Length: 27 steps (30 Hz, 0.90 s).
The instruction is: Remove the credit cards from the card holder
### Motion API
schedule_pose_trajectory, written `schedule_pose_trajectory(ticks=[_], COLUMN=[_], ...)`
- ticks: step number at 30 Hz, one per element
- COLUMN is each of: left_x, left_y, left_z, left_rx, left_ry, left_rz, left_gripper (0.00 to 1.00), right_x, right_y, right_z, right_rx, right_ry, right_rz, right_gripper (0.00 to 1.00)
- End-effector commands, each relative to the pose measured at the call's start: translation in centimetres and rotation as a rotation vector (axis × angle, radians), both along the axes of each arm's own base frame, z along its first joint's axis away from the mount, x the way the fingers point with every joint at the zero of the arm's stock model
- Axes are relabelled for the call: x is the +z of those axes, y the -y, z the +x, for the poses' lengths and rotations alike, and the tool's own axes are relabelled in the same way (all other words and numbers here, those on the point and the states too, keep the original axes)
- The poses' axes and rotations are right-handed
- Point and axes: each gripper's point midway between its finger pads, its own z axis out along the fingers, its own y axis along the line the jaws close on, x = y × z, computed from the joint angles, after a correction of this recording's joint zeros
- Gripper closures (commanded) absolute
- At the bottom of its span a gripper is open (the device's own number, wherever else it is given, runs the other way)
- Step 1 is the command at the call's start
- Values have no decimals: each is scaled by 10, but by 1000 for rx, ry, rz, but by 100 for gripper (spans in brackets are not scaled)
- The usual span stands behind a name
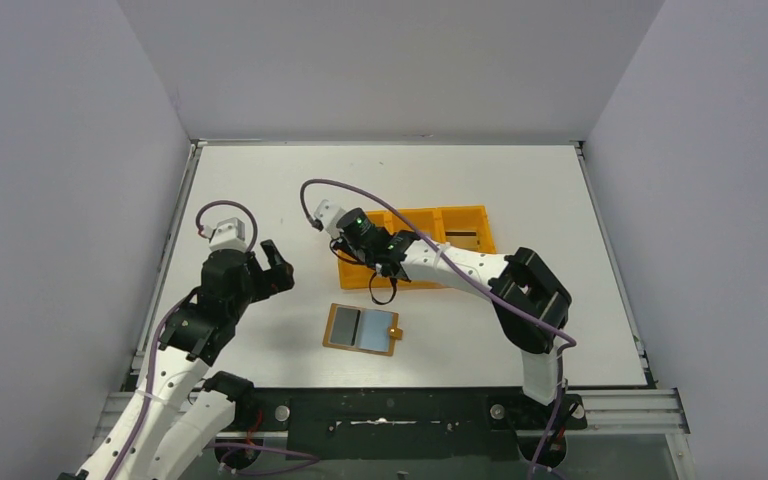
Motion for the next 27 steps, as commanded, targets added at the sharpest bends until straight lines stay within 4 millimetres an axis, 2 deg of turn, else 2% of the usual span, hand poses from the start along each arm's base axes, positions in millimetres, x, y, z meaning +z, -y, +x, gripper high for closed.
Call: schedule_pose_trajectory(ticks=[1,8,14,27], left_x=[17,19,20,22], left_y=[1,-1,-2,-8], left_z=[9,8,7,7], left_rx=[-7,7,10,37], left_ry=[68,76,81,87], left_rz=[-9,-11,-12,-5], left_gripper=[10,10,10,10], right_x=[29,19,6,-11], right_y=[-19,-15,-15,-13], right_z=[16,27,31,66], right_rx=[186,338,448,446], right_ry=[140,217,217,243], right_rz=[20,-119,-194,-304], right_gripper=[100,100,100,100])
